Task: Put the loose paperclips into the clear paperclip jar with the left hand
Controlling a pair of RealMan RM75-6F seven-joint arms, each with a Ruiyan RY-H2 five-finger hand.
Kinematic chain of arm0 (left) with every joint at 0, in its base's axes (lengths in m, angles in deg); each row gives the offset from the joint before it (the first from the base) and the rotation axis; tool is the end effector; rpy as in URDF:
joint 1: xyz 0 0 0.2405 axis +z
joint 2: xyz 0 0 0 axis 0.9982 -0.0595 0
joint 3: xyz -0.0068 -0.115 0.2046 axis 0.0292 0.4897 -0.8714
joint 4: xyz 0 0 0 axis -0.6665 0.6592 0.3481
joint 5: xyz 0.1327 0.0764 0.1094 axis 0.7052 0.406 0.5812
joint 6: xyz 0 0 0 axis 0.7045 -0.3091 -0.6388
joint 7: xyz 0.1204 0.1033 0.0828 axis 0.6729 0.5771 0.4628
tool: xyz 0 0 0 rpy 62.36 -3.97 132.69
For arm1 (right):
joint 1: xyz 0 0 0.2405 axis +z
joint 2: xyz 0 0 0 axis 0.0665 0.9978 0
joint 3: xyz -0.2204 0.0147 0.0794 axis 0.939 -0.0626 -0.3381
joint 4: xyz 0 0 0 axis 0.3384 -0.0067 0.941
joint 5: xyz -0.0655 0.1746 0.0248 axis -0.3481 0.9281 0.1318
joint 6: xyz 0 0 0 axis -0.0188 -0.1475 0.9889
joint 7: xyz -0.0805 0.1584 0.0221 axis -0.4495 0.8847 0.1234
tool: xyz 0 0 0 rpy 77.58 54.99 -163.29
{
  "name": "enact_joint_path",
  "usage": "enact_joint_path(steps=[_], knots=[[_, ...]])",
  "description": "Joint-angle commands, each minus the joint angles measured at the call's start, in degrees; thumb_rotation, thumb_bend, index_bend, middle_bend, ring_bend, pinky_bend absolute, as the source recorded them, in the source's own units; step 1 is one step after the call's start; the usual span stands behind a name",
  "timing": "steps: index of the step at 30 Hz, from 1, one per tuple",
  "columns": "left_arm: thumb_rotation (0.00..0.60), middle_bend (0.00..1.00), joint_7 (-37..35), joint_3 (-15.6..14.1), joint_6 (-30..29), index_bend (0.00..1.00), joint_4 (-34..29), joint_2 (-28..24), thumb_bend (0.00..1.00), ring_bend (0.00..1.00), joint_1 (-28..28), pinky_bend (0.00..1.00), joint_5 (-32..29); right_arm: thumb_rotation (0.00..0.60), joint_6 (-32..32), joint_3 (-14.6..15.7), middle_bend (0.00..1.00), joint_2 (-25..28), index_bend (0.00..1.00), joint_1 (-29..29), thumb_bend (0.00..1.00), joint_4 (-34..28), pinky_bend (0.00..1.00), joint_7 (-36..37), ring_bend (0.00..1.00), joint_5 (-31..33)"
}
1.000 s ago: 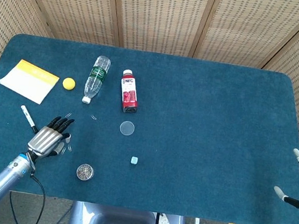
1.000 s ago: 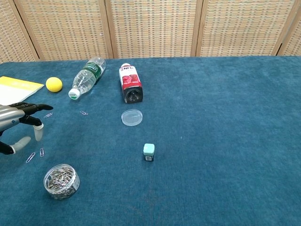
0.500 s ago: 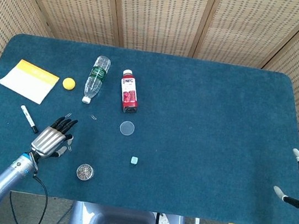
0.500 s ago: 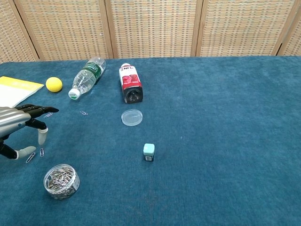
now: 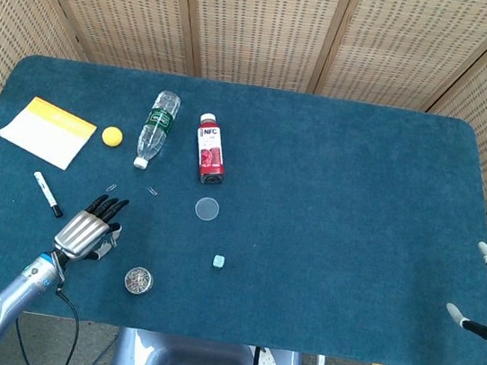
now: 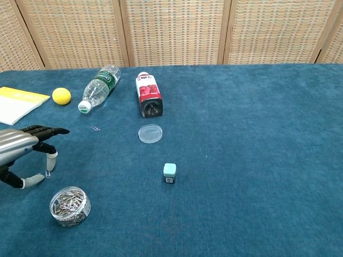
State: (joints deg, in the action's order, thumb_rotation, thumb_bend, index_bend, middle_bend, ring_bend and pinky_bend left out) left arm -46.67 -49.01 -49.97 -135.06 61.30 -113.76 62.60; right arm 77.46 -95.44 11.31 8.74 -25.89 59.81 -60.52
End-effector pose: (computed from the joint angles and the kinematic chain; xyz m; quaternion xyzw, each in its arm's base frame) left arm -0.2582 0.2920 -0.0121 -0.7920 -0.3252 -0.2921 0.4262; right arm -0.2969 -0.2248 0.2123 0.5587 -0.3946 0.4090 0.6040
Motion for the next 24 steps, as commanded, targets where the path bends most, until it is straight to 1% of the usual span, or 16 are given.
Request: enact_joint_path(steps=[1,9,13,18,24], knots=[[0.600,0.00,-0.55,-0.03,-0.56,0.50,0.88,0.66,0.38,0.00,0.15,0.00,0.36,0.600,0.00,0.00,0.00,-0.01,0.01,0.02,0.00,-0.04,0.00,-0.06,0.00,-0.04],[0.600,0.00,-1.06,-0.14,-1.04,0.50,2.12,1.54,0.37,0.00,0.28,0.00,0.79,0.600,0.05,-0.01,0.00,0.04,0.01,-0.02,0.00,0.00,0.00,0.11,0.00,-0.07],[0.600,0.00,-0.91,-0.08,-0.95,0.55,2.51,2.00,0.37,0.00,0.34,0.00,0.68,0.600,0.00,0.00,0.00,0.05,0.01,0.00,0.00,0.03,0.00,0.16,0.00,-0.09],[0.600,0.00,-0.43,0.13,-0.63,0.57,3.10,2.53,0.39,0.00,0.46,0.00,0.20,0.600,-0.03,0.00,0.00,0.05,0.01,0.02,0.00,0.04,0.00,0.25,0.00,-0.14],[0.600,0.00,-0.63,0.17,-0.36,0.63,3.50,2.68,0.41,0.00,0.53,0.00,-0.06,0.600,-0.07,0.01,0.00,0.04,0.01,0.03,0.00,0.09,0.00,0.26,0.00,-0.11]])
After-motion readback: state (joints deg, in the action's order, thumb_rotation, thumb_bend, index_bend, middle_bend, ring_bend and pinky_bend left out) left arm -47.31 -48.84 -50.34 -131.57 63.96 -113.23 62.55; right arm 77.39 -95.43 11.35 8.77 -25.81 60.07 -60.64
